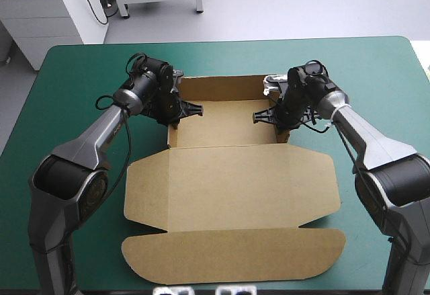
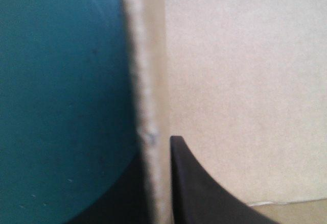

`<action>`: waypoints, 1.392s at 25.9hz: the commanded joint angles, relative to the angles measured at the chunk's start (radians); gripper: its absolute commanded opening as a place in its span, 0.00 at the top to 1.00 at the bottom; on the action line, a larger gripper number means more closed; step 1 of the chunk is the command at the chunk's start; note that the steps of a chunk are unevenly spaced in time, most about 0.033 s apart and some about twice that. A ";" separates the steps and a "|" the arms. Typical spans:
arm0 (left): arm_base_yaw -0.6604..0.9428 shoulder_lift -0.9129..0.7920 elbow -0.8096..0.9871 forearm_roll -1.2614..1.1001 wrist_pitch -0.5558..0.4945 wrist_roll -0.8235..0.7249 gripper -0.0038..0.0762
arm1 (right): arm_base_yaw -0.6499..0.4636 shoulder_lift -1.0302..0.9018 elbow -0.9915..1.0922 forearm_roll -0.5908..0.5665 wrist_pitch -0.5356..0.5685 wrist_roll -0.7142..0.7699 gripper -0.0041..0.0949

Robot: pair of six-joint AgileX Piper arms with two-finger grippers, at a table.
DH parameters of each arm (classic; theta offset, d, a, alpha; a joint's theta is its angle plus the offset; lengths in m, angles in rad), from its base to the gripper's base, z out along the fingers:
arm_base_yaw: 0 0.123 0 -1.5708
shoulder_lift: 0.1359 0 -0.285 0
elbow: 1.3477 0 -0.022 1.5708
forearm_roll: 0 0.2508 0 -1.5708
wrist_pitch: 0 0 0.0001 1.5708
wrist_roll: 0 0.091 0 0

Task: Fold the box

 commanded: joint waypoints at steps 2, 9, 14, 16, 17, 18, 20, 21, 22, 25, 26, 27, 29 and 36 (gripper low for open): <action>-0.011 -0.055 -0.029 -0.025 0.046 0.034 0.95 | 0.007 -0.025 -0.013 0.052 0.018 -0.060 0.92; -0.011 -0.055 -0.031 -0.045 0.046 0.080 0.56 | 0.007 -0.025 -0.047 0.066 0.021 -0.052 0.53; -0.011 -0.055 -0.043 -0.017 0.046 0.071 0.30 | 0.007 -0.025 -0.114 0.067 0.017 -0.027 0.18; -0.011 -0.055 -0.095 -0.017 0.046 0.071 0.30 | 0.007 -0.025 -0.120 0.048 0.015 -0.003 0.17; -0.011 -0.055 -0.136 -0.017 0.046 0.071 0.30 | 0.007 -0.025 -0.120 0.040 0.006 0.002 0.17; -0.011 -0.055 -0.204 -0.017 0.048 0.075 0.30 | 0.007 -0.025 -0.125 0.025 -0.009 0.011 0.17; -0.011 -0.055 -0.291 -0.012 0.048 0.085 0.30 | 0.005 -0.025 -0.155 0.004 -0.017 0.011 0.17; -0.011 -0.055 -0.339 0.022 0.048 0.099 0.30 | 0.001 -0.025 -0.187 -0.014 -0.009 0.011 0.17; -0.011 -0.060 -0.384 0.068 0.048 0.101 0.33 | -0.006 -0.025 -0.231 -0.029 0.006 0.011 0.17; -0.011 -0.087 -0.455 0.168 0.048 0.101 0.40 | -0.028 -0.025 -0.349 -0.044 0.072 0.015 0.17; -0.011 -0.101 -0.474 0.190 0.048 0.101 0.45 | -0.038 -0.025 -0.391 -0.042 0.106 0.017 0.17; -0.011 -0.119 -0.485 0.206 0.048 0.101 0.50 | -0.044 -0.025 -0.432 -0.035 0.140 0.017 0.17; -0.011 -0.162 -0.488 0.210 0.048 0.096 0.65 | -0.044 -0.034 -0.479 -0.035 0.143 0.017 0.17; -0.011 -0.355 -0.381 0.154 0.048 0.172 0.96 | -0.044 -0.079 -0.477 0.000 0.143 -0.010 0.18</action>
